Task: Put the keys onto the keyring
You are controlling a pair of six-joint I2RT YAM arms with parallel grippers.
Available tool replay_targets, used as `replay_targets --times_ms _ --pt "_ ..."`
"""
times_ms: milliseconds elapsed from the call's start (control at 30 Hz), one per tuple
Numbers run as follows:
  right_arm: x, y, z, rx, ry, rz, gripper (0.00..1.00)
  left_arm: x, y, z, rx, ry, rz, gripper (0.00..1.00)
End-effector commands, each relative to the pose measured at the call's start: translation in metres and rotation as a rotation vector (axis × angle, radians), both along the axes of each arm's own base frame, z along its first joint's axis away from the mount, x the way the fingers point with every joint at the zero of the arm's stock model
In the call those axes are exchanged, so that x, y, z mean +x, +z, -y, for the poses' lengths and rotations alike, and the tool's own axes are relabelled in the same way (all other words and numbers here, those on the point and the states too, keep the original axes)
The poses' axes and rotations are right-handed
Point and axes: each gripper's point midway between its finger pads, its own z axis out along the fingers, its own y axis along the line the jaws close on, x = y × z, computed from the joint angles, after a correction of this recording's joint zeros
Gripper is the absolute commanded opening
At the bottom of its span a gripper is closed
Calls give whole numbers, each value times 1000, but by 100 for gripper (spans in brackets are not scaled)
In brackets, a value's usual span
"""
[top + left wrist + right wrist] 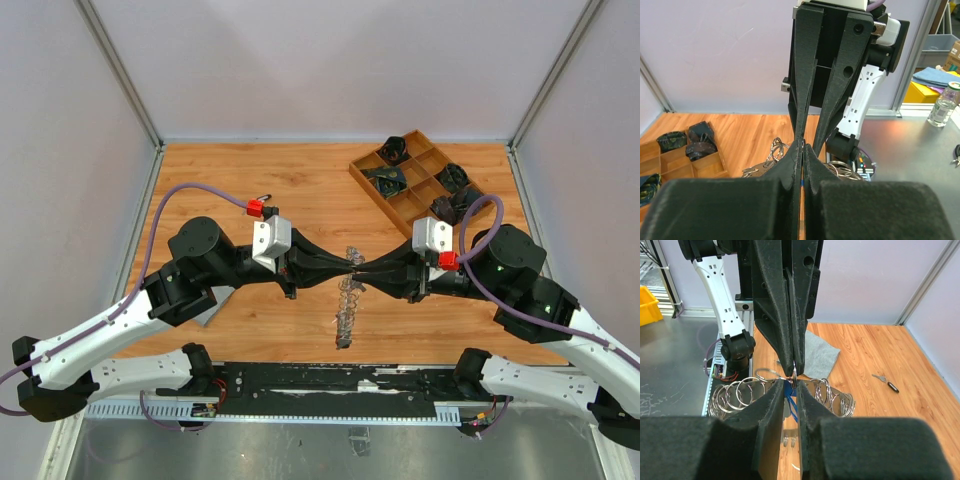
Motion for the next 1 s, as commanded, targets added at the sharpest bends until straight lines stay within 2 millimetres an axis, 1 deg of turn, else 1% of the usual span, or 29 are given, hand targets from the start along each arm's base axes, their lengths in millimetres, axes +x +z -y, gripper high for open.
replay_targets --times_ms 0,100,167,267,433,467,567,667,700,833,967 --pt "-7 14 -2 42 33 27 17 -8 24 -3 -82 -21 47 0" --pt "-7 14 -4 40 36 25 16 -7 24 -4 -82 -20 49 0" --pt "-7 15 -4 42 37 25 13 -8 24 -4 -82 -22 49 1" --pt "-7 16 -4 40 36 25 2 -8 23 -4 -81 -23 48 0" --pt "-5 13 2 -29 15 32 0 -9 23 -5 -79 -24 49 1" --pt "-3 11 4 -56 5 31 0 -9 22 -5 -73 -25 48 2" --pt "-1 4 10 -169 -7 21 0 -8 19 -4 -55 -23 49 16" --pt "-1 -11 19 -335 -6 -14 0 -7 18 -5 -39 -12 51 24" --pt "-1 -11 24 -382 -12 -20 0 -6 17 -6 -34 -7 52 25" --pt "4 -33 41 -594 -48 -81 0 -2 11 -4 -13 11 44 27" --pt "10 -43 53 -723 -92 -129 0 5 0 1 25 30 33 27"
